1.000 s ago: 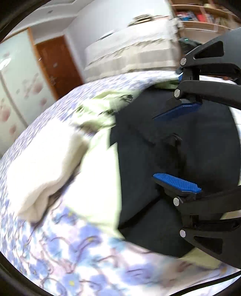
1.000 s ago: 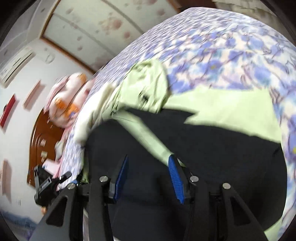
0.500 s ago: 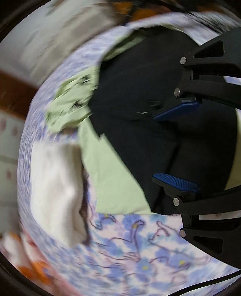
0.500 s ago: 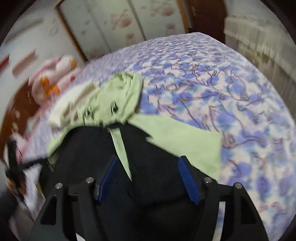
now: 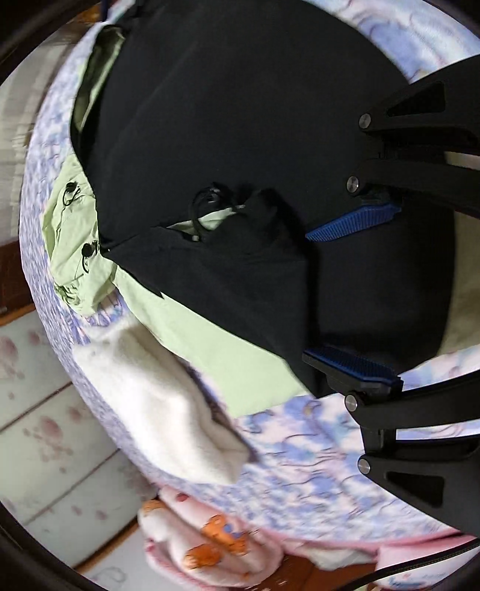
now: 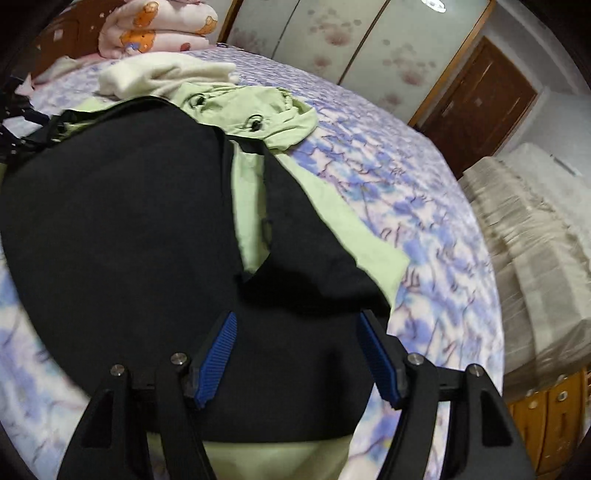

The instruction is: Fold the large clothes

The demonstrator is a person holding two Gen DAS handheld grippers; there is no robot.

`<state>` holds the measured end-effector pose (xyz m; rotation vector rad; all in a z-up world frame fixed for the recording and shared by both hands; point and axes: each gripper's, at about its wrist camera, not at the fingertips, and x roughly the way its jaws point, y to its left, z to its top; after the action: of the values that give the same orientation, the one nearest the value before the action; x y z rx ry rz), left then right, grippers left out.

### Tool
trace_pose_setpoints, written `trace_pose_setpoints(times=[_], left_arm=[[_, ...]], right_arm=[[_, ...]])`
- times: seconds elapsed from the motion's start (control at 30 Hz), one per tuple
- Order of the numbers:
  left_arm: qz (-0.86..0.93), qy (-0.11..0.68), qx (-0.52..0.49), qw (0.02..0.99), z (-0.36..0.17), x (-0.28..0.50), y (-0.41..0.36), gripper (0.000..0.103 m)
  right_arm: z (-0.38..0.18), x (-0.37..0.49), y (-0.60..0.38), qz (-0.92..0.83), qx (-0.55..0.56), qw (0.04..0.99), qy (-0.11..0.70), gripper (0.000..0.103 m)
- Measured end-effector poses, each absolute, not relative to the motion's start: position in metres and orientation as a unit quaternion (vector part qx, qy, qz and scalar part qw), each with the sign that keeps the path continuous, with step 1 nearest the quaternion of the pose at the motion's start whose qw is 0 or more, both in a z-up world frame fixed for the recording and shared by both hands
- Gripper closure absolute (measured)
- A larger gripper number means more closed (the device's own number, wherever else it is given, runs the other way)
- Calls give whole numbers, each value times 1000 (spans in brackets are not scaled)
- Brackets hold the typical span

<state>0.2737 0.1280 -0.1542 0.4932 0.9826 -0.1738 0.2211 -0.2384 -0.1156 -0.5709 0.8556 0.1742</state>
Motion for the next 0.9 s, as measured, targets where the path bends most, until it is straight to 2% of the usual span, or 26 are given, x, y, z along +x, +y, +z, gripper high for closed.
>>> trace_pose_setpoints(times=[0.17, 0.2, 0.23, 0.27, 0.3, 0.4, 0.5, 0.57, 0.63, 0.77, 0.9], left_arm=[[-72, 441, 265, 854, -160, 298, 111, 45], [-74, 442, 261, 855, -159, 302, 111, 47], [-79, 445, 248, 857, -158, 307, 112, 63], [-87, 453, 226, 858, -156, 315, 115, 76], [-89, 462, 204, 859, -156, 324, 118, 94], [-74, 478, 99, 869, -147, 351, 145, 95], [-39, 497, -21, 867, -149, 383, 184, 95], [-22, 514, -79, 854, -161, 401, 204, 88], [-7, 530, -116, 840, -176, 414, 215, 77], [3, 525, -204, 826, -183, 423, 235, 68], [-13, 514, -267, 815, -179, 422, 256, 52]], right_arm=[[-123, 258, -233, 70, -266, 870, 410, 36], [-123, 262, -233, 77, -257, 870, 414, 42], [-122, 269, -234, 90, -238, 871, 420, 65], [-120, 279, -237, 105, -209, 872, 431, 78], [-118, 285, -240, 107, -187, 872, 438, 85], [-107, 309, -261, 95, -100, 889, 436, 85], [-105, 340, -287, 56, -14, 893, 447, 85], [-114, 361, -306, 12, 37, 884, 466, 79], [-123, 373, -318, -13, 68, 873, 482, 66], [-128, 378, -338, -7, 138, 860, 491, 59], [-126, 365, -354, 30, 181, 855, 486, 51]])
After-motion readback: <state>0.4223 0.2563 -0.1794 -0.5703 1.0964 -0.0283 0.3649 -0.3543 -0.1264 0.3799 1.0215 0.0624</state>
